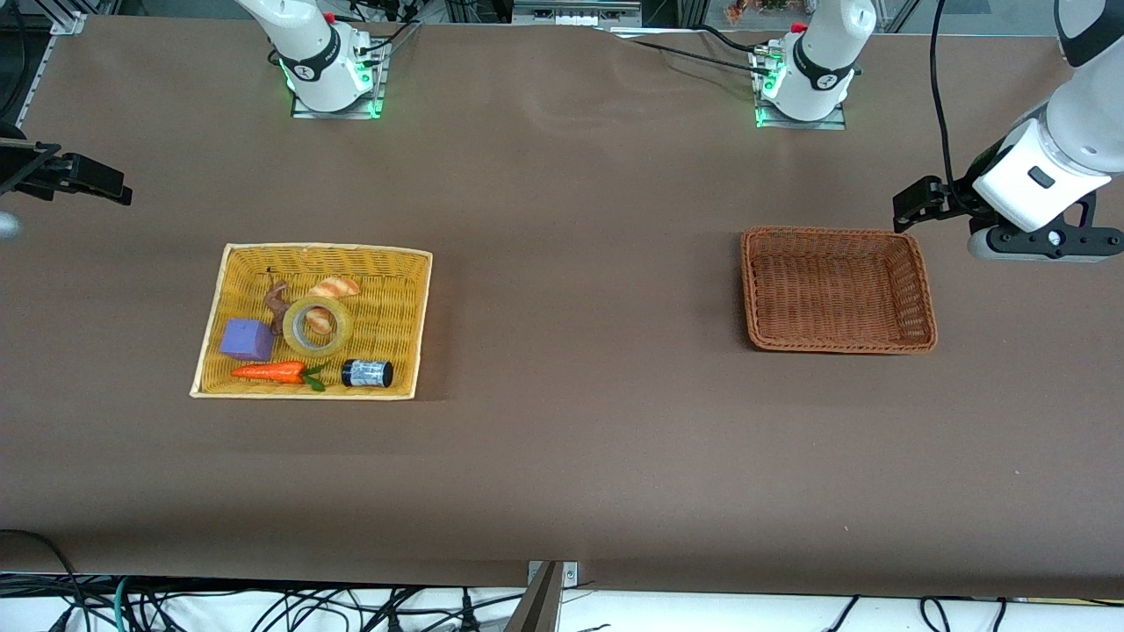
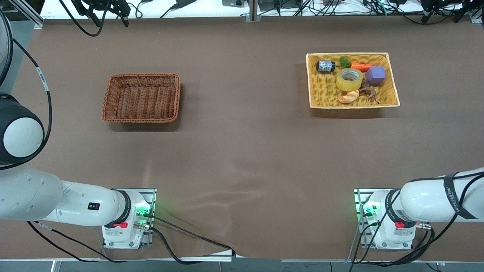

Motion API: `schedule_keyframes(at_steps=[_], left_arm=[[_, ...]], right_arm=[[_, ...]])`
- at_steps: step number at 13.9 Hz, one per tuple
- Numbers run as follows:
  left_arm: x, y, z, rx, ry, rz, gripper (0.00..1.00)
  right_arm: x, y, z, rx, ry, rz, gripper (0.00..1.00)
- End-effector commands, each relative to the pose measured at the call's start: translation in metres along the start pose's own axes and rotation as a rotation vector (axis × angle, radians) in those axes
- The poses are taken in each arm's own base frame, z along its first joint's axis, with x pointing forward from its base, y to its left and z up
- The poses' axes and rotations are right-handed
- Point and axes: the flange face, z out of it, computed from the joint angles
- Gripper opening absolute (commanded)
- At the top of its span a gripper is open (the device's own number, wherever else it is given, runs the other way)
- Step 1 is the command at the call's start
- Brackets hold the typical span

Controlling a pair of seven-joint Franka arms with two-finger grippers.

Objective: Transfer tape with both arms
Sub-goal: 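Move the right gripper over the clear tape roll in the yellow tray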

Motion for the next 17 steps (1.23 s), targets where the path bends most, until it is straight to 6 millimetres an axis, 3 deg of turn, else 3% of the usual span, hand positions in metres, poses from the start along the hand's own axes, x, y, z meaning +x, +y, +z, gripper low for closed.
schedule_keyframes(at_steps=[1,3,4,6,9,12,17], left_arm=[[0.001,-0.001,-0.006,0.007,-0.002,0.012,1.0],[0.001,-0.002,-0.006,0.007,-0.002,0.011,1.0],[0.001,-0.001,-0.006,0.007,-0.002,0.012,1.0],[0.001,-0.003,-0.006,0.007,-0.003,0.011,1.0],[0.001,-0.003,-0.006,0.007,-0.003,0.009,1.0],[0.0,0.004,-0.006,0.006,-0.002,0.02,1.0],[-0.001,0.008,-0.008,0.008,0.0,0.028,1.0]], right_arm=[[0.007,-0.002,0.004,0.016,0.002,-0.007,1.0],[0.011,-0.014,0.02,0.013,-0.028,-0.026,1.0],[0.019,-0.027,0.035,0.005,-0.038,-0.046,1.0],[0.034,-0.034,0.063,0.004,-0.039,-0.055,1.0],[0.064,-0.044,0.139,-0.002,-0.04,-0.068,1.0],[0.064,-0.052,0.211,-0.003,-0.029,-0.076,1.0],[0.059,-0.059,0.284,-0.002,0.032,-0.088,1.0]])
